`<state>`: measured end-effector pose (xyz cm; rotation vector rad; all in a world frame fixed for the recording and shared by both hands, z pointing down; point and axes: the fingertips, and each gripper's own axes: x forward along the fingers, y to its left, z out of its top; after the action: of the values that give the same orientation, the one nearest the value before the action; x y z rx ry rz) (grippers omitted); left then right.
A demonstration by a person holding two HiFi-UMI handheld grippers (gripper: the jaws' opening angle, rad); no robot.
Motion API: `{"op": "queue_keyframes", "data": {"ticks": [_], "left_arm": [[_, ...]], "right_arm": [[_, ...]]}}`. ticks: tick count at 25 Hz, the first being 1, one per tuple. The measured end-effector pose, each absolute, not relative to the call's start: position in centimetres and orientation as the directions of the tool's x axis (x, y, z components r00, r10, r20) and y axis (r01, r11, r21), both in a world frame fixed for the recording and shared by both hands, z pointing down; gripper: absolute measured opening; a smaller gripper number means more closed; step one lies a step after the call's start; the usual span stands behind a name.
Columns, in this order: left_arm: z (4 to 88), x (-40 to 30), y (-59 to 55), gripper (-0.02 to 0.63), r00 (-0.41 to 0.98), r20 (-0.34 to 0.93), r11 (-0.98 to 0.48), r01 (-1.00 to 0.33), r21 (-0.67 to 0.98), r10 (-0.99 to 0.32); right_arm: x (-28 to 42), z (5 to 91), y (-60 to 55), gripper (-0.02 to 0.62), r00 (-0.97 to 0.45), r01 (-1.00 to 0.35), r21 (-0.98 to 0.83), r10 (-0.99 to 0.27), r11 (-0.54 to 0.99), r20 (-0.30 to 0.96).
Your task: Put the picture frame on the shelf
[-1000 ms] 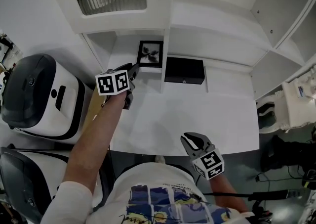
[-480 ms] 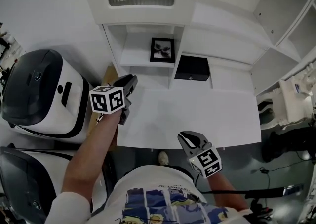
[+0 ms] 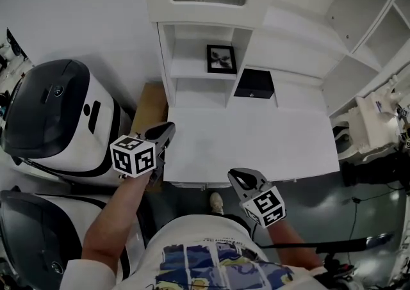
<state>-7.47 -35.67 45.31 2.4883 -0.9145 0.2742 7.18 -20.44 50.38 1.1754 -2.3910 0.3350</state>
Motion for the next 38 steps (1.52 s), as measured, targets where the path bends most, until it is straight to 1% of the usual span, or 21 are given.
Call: {"op": "queue_keyframes", "data": {"ticks": [10, 16, 27, 38], "left_arm": [[45.8, -9.5, -24.6, 0.014, 0.850, 0.341, -0.790, -0.510, 0.340, -0.402], [45.9, -10.6, -19.7, 0.014, 0.876, 0.340, -0.832, -0.452, 0.323, -0.343], [46.5, -12.0, -13.9, 0.014, 0.897, 0.334, -0.863, -0.396, 0.314, -0.290], [46.6, -12.8, -11.1, 0.014, 0.899, 0.330, -0.868, -0.389, 0.308, -0.286]], "right_arm": [[2.0, 50.1, -16.4, 0.034, -0.525, -0.806, -0.022, -0.697, 0.592, 0.488], [-0.2, 50.2, -14.1, 0.032, -0.518, -0.810, -0.021, -0.697, 0.586, 0.496], [-3.1, 50.0, -11.1, 0.029, -0.522, -0.793, 0.006, -0.686, 0.609, 0.507], [-4.2, 49.6, -9.4, 0.026, -0.531, -0.777, 0.027, -0.678, 0.629, 0.508]]}}
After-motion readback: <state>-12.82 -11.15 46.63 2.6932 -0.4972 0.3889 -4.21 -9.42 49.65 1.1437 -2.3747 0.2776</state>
